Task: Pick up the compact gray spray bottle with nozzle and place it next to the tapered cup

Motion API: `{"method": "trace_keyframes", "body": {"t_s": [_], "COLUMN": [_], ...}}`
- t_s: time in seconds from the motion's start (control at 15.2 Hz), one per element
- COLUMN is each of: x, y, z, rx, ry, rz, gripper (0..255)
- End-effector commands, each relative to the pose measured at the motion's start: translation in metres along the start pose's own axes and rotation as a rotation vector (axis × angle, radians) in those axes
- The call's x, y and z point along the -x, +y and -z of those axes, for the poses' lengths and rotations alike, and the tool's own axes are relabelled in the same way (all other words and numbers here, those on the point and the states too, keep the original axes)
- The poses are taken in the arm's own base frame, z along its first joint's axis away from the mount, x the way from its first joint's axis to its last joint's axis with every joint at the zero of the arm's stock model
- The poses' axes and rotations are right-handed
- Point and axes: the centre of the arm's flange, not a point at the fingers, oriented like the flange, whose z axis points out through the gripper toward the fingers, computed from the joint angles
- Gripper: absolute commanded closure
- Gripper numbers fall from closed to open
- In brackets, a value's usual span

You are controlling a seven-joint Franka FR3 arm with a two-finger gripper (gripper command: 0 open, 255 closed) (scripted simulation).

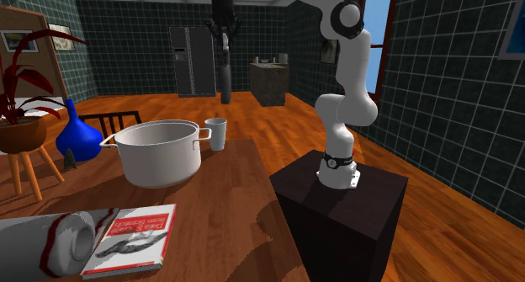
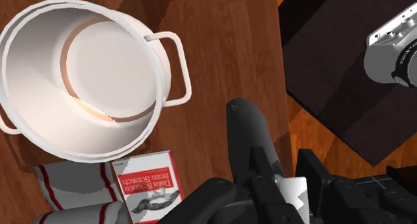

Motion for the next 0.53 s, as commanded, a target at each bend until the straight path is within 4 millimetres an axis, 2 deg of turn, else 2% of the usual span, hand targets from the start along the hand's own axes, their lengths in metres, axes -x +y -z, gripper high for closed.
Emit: {"method": "trace_keyframes", "body": {"t_s": [0.0,0.46], "x": [0.026,0.122], "y": [0.0,0.001], "z": [0.001,0.006], "rx": [0.0,0.0], "ry": [0.0,0.0], "rz": [0.002,0.002], "gripper": [255,255]}}
